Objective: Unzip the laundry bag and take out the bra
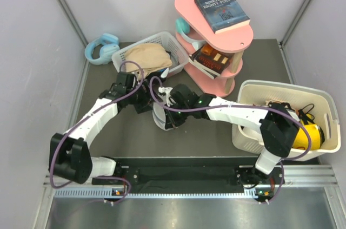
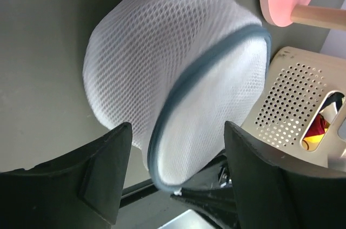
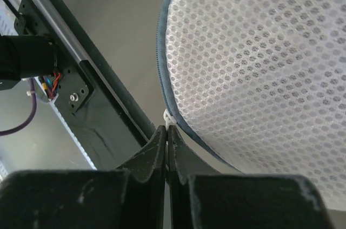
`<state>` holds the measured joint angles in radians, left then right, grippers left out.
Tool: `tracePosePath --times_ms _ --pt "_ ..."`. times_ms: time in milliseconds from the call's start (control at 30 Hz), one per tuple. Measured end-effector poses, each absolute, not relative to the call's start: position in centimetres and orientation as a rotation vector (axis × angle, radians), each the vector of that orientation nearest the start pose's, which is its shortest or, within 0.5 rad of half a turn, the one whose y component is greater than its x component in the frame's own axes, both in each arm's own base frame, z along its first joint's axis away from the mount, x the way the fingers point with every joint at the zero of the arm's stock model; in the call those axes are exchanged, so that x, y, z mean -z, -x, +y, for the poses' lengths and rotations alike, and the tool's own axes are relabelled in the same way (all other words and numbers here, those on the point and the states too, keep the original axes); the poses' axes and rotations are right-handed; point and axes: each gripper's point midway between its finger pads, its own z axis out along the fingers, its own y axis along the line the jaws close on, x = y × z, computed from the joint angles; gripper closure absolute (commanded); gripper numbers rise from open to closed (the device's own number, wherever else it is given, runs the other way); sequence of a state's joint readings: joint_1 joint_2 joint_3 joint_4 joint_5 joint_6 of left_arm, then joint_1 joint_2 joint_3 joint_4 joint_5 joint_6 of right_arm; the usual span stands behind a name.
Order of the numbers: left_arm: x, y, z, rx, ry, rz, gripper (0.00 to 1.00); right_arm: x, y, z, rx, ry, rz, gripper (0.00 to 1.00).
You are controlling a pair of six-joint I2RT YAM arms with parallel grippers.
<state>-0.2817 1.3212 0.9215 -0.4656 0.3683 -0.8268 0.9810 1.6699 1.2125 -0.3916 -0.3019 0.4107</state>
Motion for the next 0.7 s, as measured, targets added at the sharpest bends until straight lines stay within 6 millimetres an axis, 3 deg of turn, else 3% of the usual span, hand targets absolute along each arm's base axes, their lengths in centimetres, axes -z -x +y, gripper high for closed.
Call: tracePosePath --times_ms 267,533,633,700 --pt "-14.6 -24.5 -16.2 0.900 0.564 2.476 0.27 -12.2 -18.2 40.2 -0.973 0.895 2.466 1.00" --pt "-12.8 -22.7 -16.4 0.946 0.669 2.499 0.35 -11.9 -17.8 40.5 -0.985 0.911 2.475 1.00" --pt "-12.9 -23.1 -16.8 0.971 0.672 2.484 0.46 -11.9 -17.6 40.5 -0.986 0.914 2.475 1.00" --pt "-12.9 -23.4 -17.1 0.984 0.677 2.480 0.59 -11.9 -17.6 40.6 -0.987 0.916 2.475 1.00"
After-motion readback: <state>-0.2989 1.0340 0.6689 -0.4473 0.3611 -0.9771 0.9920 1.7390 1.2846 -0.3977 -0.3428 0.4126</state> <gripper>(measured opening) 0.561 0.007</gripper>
